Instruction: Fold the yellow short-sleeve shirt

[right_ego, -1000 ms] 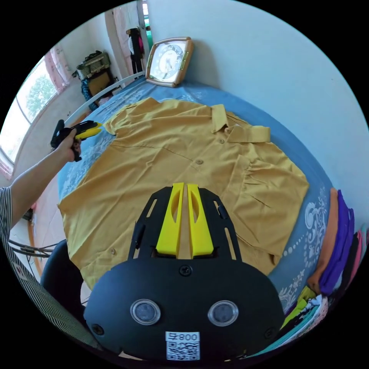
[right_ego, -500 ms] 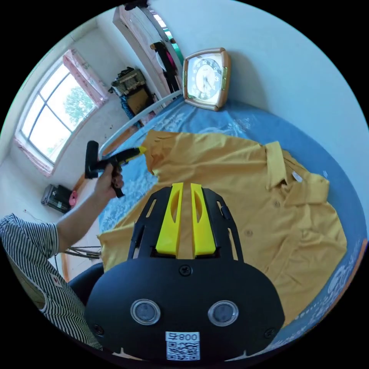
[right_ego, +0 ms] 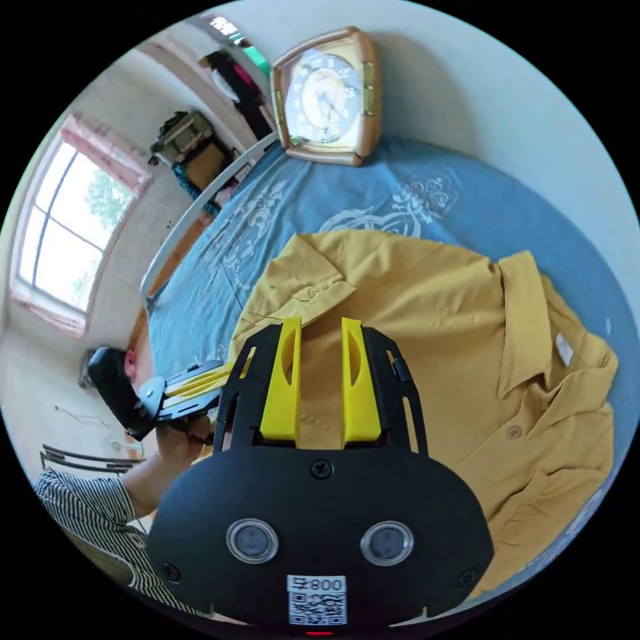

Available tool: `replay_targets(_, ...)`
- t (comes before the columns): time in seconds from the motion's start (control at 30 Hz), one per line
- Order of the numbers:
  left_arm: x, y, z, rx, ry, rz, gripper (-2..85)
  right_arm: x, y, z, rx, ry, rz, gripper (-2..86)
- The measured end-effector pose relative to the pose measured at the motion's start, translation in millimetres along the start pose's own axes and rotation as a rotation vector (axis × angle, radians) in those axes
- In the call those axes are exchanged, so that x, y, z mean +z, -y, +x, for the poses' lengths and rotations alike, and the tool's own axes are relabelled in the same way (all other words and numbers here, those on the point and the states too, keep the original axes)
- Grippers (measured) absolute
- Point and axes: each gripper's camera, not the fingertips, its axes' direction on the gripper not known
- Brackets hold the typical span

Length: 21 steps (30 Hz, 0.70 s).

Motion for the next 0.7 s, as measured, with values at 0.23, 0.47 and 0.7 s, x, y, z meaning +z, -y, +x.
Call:
replay_targets(0.23,-2.9,2.1,12.0,0.042,0.016,0.006,0.9,24.6,16.4,47.4,0.135,0.223,-0.01,10.1)
replay_targets(0.47,-9.0,10.2,30.4,0.11,0.066,-0.013,1.0,33.5,36.8,72.9,0.183,0.297,0.002,3.4)
replay_targets(0.7,-27.8,31.6,68.0,0.241,0.093,0.01,1.0,-11.2,39.6,63.5,0.052,0.278,0.078,0.4)
